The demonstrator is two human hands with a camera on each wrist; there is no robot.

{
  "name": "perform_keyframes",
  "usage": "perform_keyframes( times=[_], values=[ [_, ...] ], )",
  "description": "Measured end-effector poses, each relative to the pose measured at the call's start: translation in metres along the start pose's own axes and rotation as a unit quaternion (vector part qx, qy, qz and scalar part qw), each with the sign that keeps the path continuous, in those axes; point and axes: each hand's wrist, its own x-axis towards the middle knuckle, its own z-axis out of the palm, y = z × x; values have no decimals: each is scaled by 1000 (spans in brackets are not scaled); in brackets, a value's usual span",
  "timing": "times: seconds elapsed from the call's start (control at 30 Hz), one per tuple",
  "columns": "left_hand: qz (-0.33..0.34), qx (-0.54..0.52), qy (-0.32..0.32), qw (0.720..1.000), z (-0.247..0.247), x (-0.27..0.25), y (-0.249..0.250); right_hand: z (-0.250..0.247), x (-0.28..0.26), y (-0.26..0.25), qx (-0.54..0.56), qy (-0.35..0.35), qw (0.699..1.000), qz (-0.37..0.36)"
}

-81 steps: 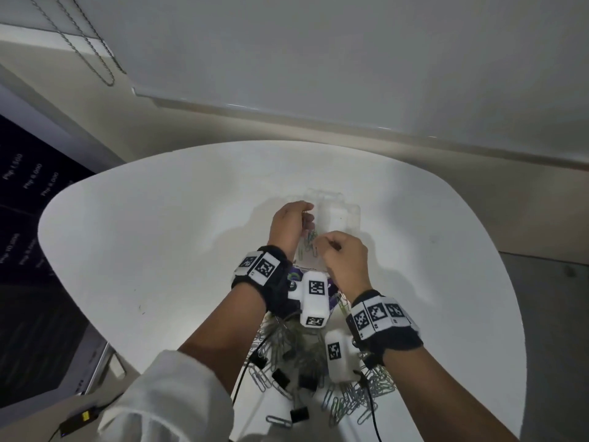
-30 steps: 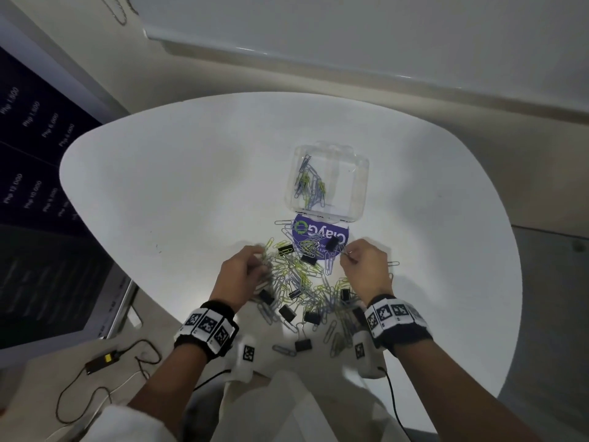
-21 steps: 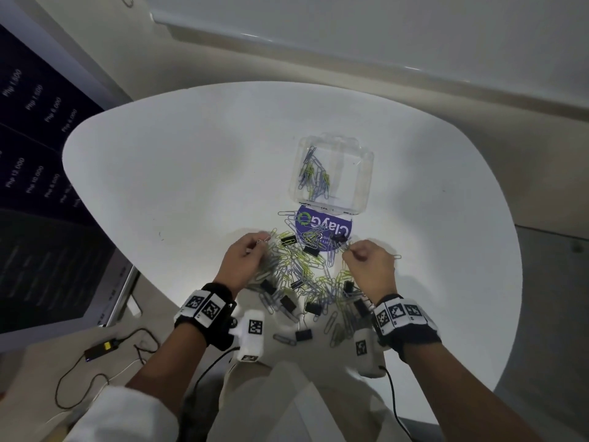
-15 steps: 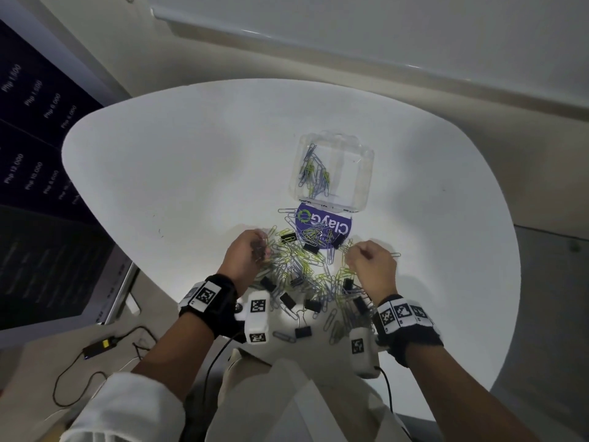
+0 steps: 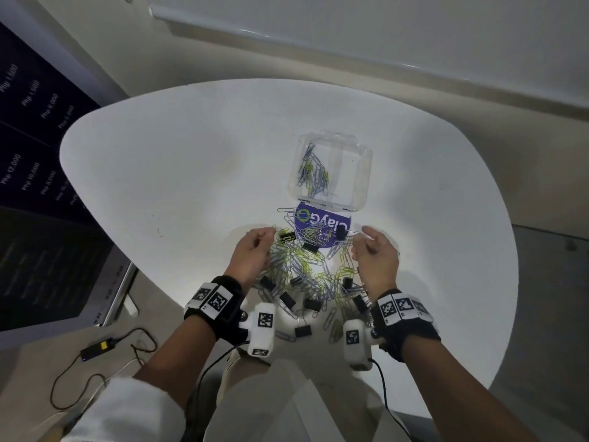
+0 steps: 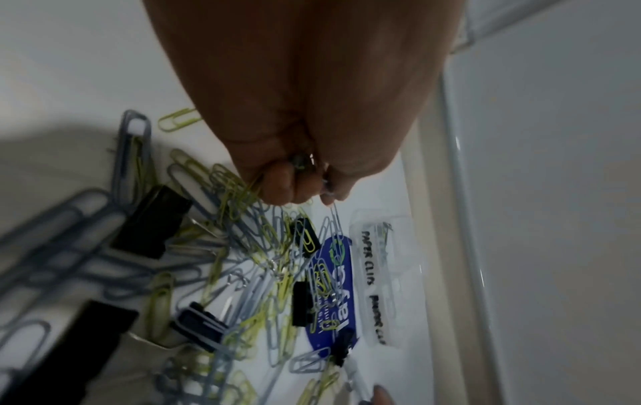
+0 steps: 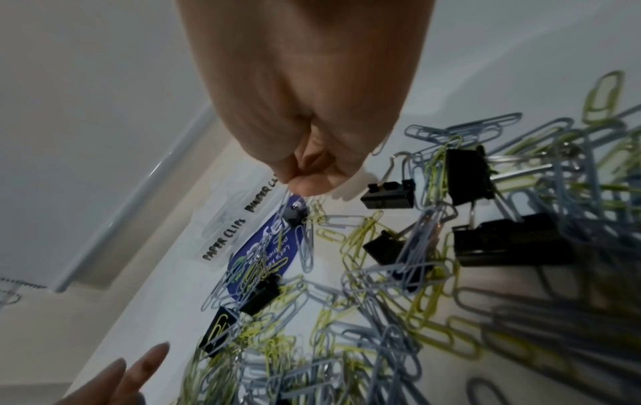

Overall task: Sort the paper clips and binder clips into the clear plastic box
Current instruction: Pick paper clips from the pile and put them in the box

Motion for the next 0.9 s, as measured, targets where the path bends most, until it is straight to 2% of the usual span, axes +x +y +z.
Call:
perform_keyframes(
  times=[0.1, 0.2, 0.3, 0.37, 0.47, 0.53, 0.67, 0.73, 0.83, 0.9],
  values=[
    [39, 50, 2, 998, 3, -1, 0, -1, 3, 3, -45, -13, 999, -22],
    [22, 34, 10, 999, 4, 0, 1, -1, -2, -2, 0, -69, 998, -11],
    [37, 94, 19, 995, 3, 1, 3, 2, -8, -7, 18, -98, 995, -20],
    [79, 216, 19, 973, 1, -1, 5, 4, -8, -6, -2, -108, 994, -27],
    [125, 400, 14, 908, -4, -2, 4, 9, -8, -2, -84, -134, 986, -60],
    [122, 444, 0, 887, -3, -4, 1, 14, -11, -1, -133, -163, 975, -75],
    [149, 470, -15, 870, 3, -6, -3, 25, -23, -4, -246, -200, 941, -116],
    [147, 467, -38, 871, 2, -3, -5, 27, -28, 0, -287, -211, 925, -135],
    [127, 417, -44, 899, 1, -2, -5, 29, -31, 7, -288, -198, 920, -174],
    [137, 381, -39, 913, 0, -1, -6, 29, -31, 10, -287, -194, 918, -192]
  ],
)
